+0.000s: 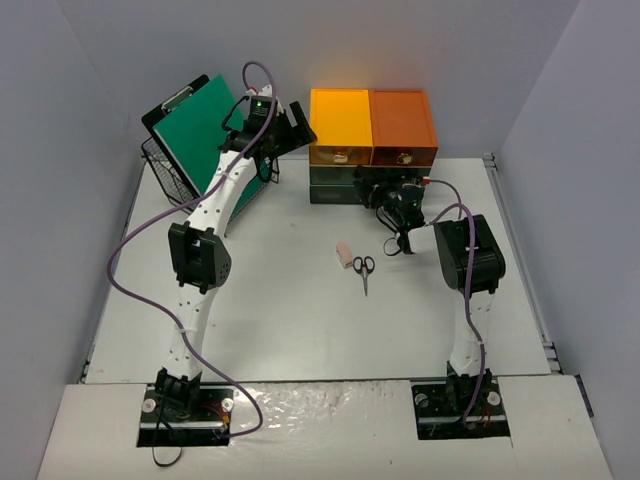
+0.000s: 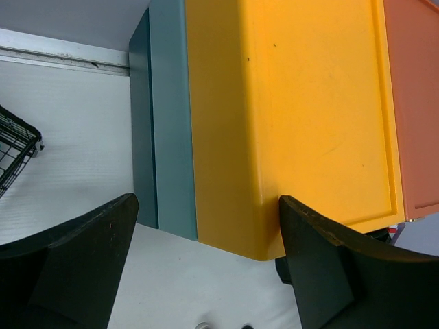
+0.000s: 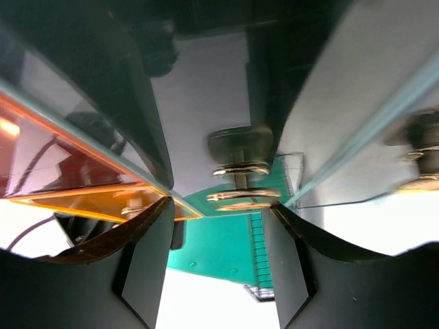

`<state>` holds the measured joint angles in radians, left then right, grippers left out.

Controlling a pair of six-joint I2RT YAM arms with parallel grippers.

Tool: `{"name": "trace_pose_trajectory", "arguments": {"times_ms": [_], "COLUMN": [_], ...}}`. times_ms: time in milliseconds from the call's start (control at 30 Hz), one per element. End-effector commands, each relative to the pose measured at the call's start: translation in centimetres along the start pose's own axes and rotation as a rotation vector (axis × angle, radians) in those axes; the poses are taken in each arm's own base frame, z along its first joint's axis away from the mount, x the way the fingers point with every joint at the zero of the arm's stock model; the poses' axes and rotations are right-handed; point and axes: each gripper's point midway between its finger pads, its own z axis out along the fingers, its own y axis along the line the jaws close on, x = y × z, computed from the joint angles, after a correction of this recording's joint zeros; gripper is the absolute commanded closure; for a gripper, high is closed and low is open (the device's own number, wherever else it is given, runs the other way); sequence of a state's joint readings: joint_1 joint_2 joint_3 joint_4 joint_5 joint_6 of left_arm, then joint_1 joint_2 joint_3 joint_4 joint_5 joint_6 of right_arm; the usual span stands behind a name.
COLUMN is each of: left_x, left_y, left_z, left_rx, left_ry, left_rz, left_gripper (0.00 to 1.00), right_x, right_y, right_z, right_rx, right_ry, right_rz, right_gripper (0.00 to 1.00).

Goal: Organize the desk

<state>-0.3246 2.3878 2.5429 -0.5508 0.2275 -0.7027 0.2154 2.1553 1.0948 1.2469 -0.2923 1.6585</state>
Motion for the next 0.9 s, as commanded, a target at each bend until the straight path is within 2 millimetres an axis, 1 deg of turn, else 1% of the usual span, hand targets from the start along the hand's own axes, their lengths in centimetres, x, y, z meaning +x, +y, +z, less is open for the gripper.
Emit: {"name": "trace_pose_trajectory", "arguments": {"times_ms": [0,167,233,400,533,767,833,867], "left_x": [-0.6,-0.9,-0.8,-0.9,-0.9,-0.8,-0.7,-0.7], "left_y": [3.2,3.3,3.3,3.5,3.7,3.8,3.9,4.0], "left_z": [-1.4,-1.5,-1.4,-1.4,-1.4,-1.2,-1.2,-1.2], "left_rx": [-0.098,-0.099,-0.098,-0.102,-0.106,-0.107,-0.11,-0.111], "left_ry": [0.025,0.019,0.02,0.021,0.022,0.023,0.026,0.026], "left_rz": [0.033,0.03,0.032,0.031,0.032,0.027,0.028,0.027], "left_gripper": [0.21,0.21,0.21,0.21,0.21,0.21,0.21,0.21], "right_x": [-4.3,-5.5,-5.8,-5.9,-5.8,-4.9,-4.6,-4.6], "right_y": [0.7,-0.3,-0.3,-0.2,0.2,1.2,1.5,1.6], "right_z": [-1.5,-2.4,-2.4,-1.4,-0.5,0.4,0.7,0.7], "right_rx": [0.002,0.027,0.025,0.016,0.001,-0.023,-0.029,-0.03], "right_ry": [-0.149,-0.171,-0.176,-0.157,-0.139,-0.114,-0.104,-0.104], "right_rz": [-0.018,-0.025,-0.027,-0.031,-0.029,-0.023,-0.027,-0.027], "right_gripper": [0.5,0.5,0.5,0.5,0.5,0.5,0.51,0.53]}}
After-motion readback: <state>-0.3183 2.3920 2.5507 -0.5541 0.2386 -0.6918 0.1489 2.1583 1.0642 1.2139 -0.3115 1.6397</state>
